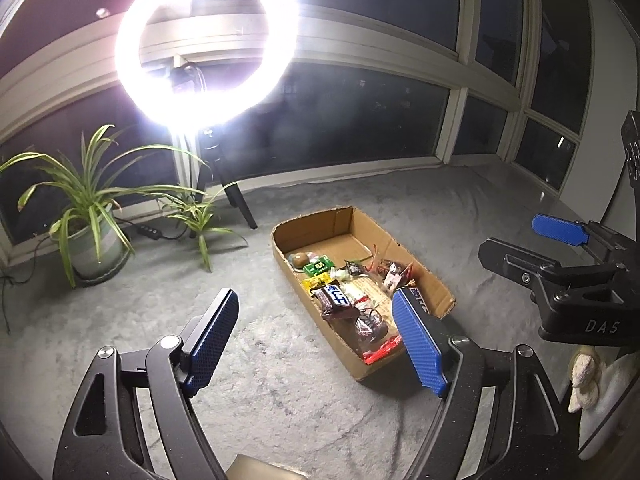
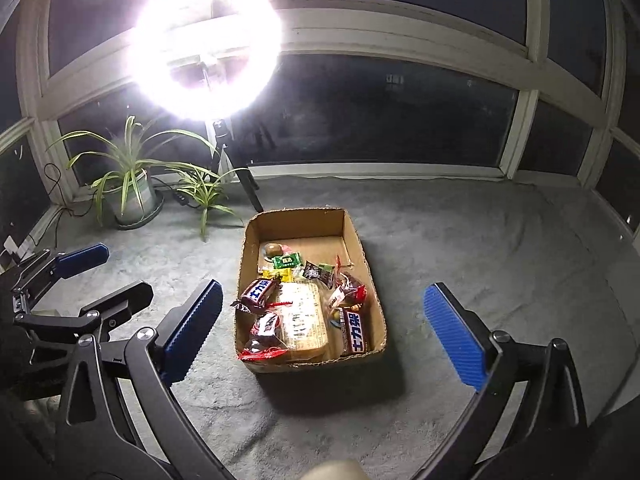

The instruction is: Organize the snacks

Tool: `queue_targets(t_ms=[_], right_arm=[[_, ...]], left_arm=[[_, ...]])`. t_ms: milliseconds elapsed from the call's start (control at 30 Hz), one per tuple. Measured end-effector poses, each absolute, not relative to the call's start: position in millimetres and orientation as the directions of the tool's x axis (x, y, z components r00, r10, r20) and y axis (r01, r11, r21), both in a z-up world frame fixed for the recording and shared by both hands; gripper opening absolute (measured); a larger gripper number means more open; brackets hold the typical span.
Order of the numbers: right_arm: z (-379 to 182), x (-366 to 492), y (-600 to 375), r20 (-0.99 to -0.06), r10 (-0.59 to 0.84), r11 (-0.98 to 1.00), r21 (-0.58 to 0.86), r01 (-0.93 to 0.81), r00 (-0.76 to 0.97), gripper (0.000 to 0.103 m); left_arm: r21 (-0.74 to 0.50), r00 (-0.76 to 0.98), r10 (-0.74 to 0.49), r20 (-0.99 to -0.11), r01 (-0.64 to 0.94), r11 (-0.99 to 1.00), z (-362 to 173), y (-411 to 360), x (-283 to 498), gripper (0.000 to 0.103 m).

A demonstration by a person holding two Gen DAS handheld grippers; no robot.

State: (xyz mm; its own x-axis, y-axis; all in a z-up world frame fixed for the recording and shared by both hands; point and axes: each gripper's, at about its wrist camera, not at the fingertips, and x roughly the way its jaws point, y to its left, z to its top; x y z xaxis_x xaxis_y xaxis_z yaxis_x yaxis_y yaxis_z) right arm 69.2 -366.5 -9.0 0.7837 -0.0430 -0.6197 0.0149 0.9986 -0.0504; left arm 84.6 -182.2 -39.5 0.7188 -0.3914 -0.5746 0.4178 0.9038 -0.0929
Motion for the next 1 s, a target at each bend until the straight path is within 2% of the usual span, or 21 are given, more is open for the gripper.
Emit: queue_targets(t_ms=[1000], right_arm=[[-15.6, 79.2, -357.3, -0.63, -0.025, 0.999, -0.048, -0.007, 0.776, 0.103]], left_arm=[[-0.098, 0.726, -0.383, -0.572, 0.403, 0.91, -39.6, -177.9, 95.3, 0.08]])
